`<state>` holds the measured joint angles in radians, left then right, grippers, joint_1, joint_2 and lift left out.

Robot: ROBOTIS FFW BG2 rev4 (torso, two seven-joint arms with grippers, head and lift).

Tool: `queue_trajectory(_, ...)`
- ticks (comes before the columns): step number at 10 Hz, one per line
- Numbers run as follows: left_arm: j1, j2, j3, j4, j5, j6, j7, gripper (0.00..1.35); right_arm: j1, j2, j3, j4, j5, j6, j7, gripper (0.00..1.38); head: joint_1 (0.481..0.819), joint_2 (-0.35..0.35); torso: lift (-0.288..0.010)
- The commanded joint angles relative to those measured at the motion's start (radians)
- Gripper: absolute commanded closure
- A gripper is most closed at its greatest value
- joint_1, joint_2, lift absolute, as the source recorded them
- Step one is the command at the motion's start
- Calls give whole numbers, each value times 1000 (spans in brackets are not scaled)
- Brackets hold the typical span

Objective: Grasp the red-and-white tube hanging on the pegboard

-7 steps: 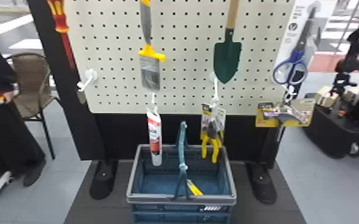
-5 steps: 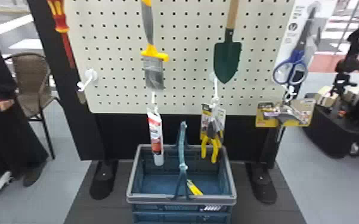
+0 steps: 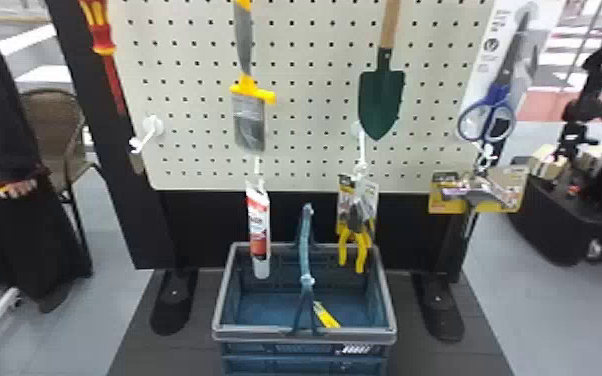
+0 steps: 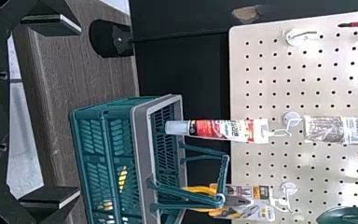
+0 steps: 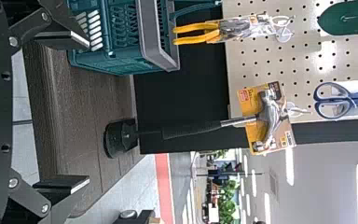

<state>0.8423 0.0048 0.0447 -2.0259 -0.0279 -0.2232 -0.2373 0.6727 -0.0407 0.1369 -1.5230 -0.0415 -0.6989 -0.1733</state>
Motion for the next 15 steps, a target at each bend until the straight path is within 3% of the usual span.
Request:
queue_trajectory(1,-45,21,-2,2,10,16,-20,101,0,-1,0,0,0,1,0,262,549,0,-100)
queue_trajectory(5,-268,81,-2,93,69,97,-126,90,9,4,1,-2,0,2,0,262,549,0,-100)
queue_trajectory(7,-408,89,0,184,88,156,-192,85,9,5,1,-2,0,2,1,262,549,0,-100)
queue_trajectory(10,-642,181,-94,343,175,196,-214,76,4,12,1,-2,2,9,15,262,549,0,-100)
queue_trajectory(12,-747,219,-129,395,227,231,-221,58,4,19,1,0,2,12,28,262,549,0,-100)
queue_trajectory(15,-949,276,-192,562,289,292,-284,30,-2,27,1,5,2,12,43,262,549,0,-100)
